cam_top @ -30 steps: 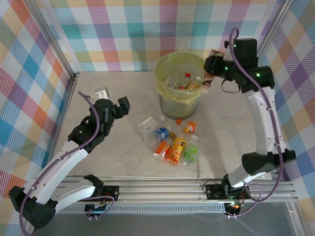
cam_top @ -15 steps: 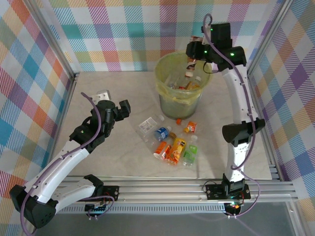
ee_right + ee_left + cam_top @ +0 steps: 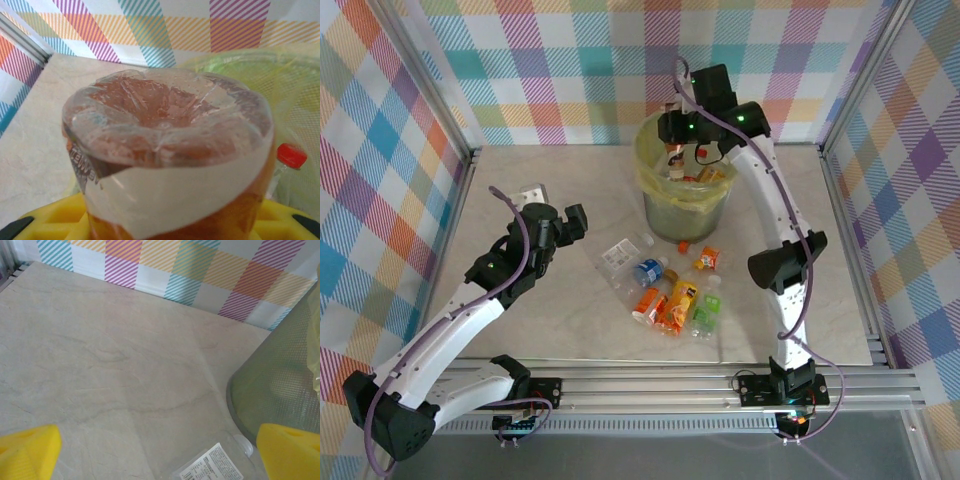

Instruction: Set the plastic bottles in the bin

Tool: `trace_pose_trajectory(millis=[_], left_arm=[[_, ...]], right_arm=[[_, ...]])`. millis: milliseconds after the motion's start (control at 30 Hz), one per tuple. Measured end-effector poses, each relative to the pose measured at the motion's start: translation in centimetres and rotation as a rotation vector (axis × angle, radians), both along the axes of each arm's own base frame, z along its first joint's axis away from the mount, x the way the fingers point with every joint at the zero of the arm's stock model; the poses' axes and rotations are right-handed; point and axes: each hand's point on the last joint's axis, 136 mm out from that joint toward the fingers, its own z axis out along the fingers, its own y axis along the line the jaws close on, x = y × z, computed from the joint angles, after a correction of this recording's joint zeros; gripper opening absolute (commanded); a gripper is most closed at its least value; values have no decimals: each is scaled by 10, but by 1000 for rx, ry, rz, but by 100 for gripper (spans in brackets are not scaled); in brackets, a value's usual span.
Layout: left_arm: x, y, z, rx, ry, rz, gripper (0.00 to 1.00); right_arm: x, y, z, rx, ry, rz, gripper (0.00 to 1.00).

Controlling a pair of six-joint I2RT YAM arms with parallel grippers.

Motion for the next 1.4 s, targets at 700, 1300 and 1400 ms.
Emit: trace_pose_trajectory(millis=[700,1300,1400], left_arm=[[1,-1,-6,7,14,-2,100],[2,-2,-9,12,23,-2,100],[2,-2,-10,11,24,-5,100]], right_arm=[[-8,-2,-57,-52,173,-35,76],[-39,-32,2,-29,111,-128,100],[-59,-48,26,-19,81,-170,100]])
